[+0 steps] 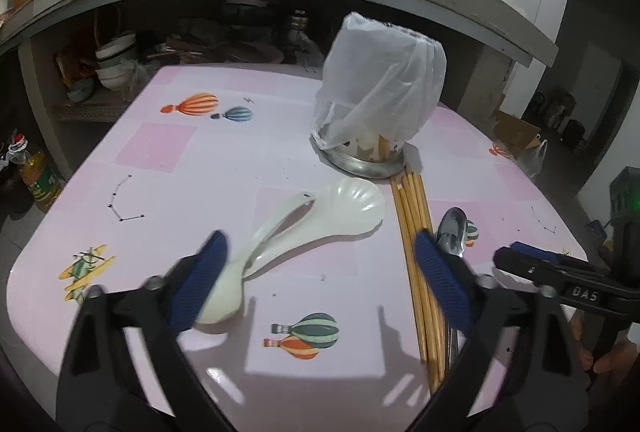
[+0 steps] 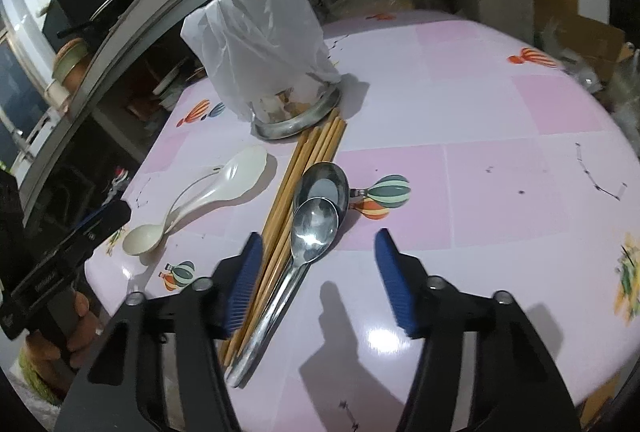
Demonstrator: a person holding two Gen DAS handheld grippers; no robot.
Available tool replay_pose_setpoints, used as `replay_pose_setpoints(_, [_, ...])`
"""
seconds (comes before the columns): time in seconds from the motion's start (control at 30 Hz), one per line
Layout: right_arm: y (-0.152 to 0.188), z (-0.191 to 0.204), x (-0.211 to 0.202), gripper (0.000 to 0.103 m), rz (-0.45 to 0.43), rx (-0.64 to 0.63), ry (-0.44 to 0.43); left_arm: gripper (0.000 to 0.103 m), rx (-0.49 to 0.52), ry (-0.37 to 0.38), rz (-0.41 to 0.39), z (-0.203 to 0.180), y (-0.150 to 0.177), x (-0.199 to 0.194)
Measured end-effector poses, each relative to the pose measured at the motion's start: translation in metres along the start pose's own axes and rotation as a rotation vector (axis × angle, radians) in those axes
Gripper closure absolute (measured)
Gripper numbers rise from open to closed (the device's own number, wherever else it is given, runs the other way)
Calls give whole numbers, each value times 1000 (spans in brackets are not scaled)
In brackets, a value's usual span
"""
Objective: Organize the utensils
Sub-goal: 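Move the right tool toward the two metal spoons beside the chopsticks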
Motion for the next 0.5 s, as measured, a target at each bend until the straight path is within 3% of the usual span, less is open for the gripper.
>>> replay_pose_setpoints(0.27, [-11, -6, 23, 74, 43, -31, -84, 67, 74, 163, 116, -47, 12, 35])
replay_pose_setpoints(0.37, [-16, -12, 23, 80, 36, -21, -91, 78, 140, 214, 155, -68, 18, 44])
replay_pose_setpoints(0.5, [-26, -20, 24, 81, 18, -7, -71, 83, 211, 250, 197, -87, 26, 52])
Point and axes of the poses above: each gripper's, at about its wrist camera, not at the fingertips, and x roughly the way its jaws point, z to its left, y to its underside, the point moved 4 cm from there along x, roughly the way its jaws point, and after that the axes turned 5 degrees about y, right-handed, at the moved point
